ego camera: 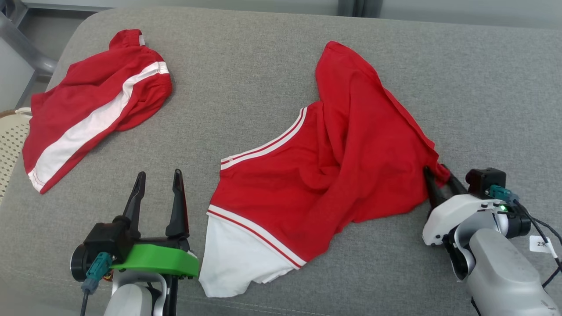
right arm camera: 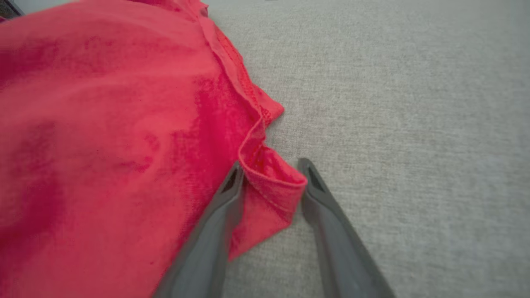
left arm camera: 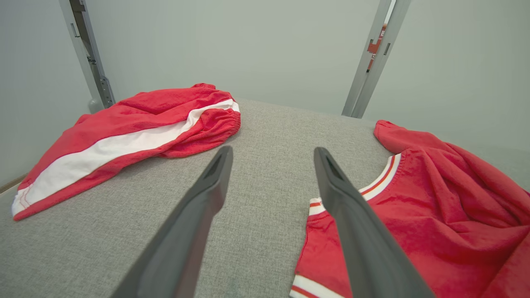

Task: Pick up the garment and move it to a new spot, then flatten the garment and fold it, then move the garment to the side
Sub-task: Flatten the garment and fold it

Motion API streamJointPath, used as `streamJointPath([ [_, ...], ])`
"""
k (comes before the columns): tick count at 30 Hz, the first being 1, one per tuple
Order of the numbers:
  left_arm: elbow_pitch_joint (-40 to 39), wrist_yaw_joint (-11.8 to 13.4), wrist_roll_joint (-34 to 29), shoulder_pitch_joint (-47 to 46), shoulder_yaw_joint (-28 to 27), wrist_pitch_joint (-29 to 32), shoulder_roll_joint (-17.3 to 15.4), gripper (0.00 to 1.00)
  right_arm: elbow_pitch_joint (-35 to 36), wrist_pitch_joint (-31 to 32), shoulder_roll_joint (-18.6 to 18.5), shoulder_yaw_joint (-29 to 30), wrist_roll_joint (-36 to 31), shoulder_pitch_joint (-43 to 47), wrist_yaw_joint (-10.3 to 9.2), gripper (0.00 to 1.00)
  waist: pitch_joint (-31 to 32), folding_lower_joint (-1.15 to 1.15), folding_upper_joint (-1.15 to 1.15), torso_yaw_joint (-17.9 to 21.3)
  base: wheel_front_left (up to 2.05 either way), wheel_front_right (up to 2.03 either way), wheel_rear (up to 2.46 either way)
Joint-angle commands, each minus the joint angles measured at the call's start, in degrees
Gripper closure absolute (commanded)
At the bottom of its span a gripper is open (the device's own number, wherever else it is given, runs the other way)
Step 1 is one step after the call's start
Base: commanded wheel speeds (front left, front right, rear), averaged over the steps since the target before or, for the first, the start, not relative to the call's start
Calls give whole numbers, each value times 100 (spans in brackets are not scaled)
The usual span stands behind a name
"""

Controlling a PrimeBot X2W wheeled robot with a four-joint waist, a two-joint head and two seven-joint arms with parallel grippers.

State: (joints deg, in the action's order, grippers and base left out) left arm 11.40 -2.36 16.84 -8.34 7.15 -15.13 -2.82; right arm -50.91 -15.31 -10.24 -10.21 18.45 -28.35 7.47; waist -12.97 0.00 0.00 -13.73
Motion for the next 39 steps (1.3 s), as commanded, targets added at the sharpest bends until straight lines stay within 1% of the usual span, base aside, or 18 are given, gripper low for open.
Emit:
streamJointPath([
  [1, 8, 26, -29, -56, -16, -2, -14, 0, -64, 28, 55, -75, 69, 54, 3, 100, 28, 0, 0, 20, 0, 0, 0],
  [4, 0, 40, -26, 33, -30, -1, -13, 0, 197, 21, 6, -69, 130, 105, 2, 100, 94, 0, 0, 91, 0, 0, 0],
  [8, -8, 73, -15, 151, -56, -2, -14, 0, 769, 17, 21, -2, 336, 350, 2, 100, 202, 0, 0, 271, 0, 0, 0],
  [13, 26, 51, -48, 219, -100, -1, -14, 0, 1490, 17, -178, -112, 441, 813, 0, 100, 315, 0, 0, 536, 0, 0, 0],
  [16, 26, 56, -50, 238, -114, -1, -14, 0, 1942, 97, -257, -36, 495, 1138, 0, 100, 359, 0, 0, 652, 0, 0, 0],
  [22, 14, 46, -67, 279, -128, -2, -14, 0, 3189, 589, -208, 381, 536, 2030, 0, 100, 390, 0, 0, 799, 0, 0, 0],
  [27, 14, 28, -78, 303, -142, -2, -14, 0, 4408, 1208, 35, 955, 320, 2887, 0, 100, 399, 0, 0, 832, 0, 0, 0],
  [30, 19, 3, -74, 301, -151, -2, -14, 0, 4904, 1614, 231, 1209, 226, 3292, 0, 100, 398, 0, 0, 836, 0, 0, 0],
  [31, 23, 1, -67, 299, -152, -1, -14, 0, 5007, 1696, 260, 1289, 179, 3375, 0, 89, 399, 0, 0, 834, 0, 0, 0],
  [32, 41, -5, -52, 297, -144, -1, -14, 0, 5111, 1789, 254, 1354, 32, 3480, 0, 12, 408, 0, 0, 823, 0, 0, 0],
  [33, 46, -8, -45, 295, -137, -1, -14, 0, 5174, 1818, 275, 1392, -36, 3515, 0, 0, 411, 0, 0, 817, 0, 0, 0],
  [36, 59, -3, -28, 298, -122, -1, -14, 0, 5296, 1859, 321, 1453, -219, 3588, 0, 0, 432, 0, 0, 796, 0, 0, 0],
  [39, 54, 3, -36, 316, -123, -1, -14, 0, 5370, 1883, 326, 1426, -293, 3429, 0, 0, 441, 0, 0, 776, 0, 0, 0],
])
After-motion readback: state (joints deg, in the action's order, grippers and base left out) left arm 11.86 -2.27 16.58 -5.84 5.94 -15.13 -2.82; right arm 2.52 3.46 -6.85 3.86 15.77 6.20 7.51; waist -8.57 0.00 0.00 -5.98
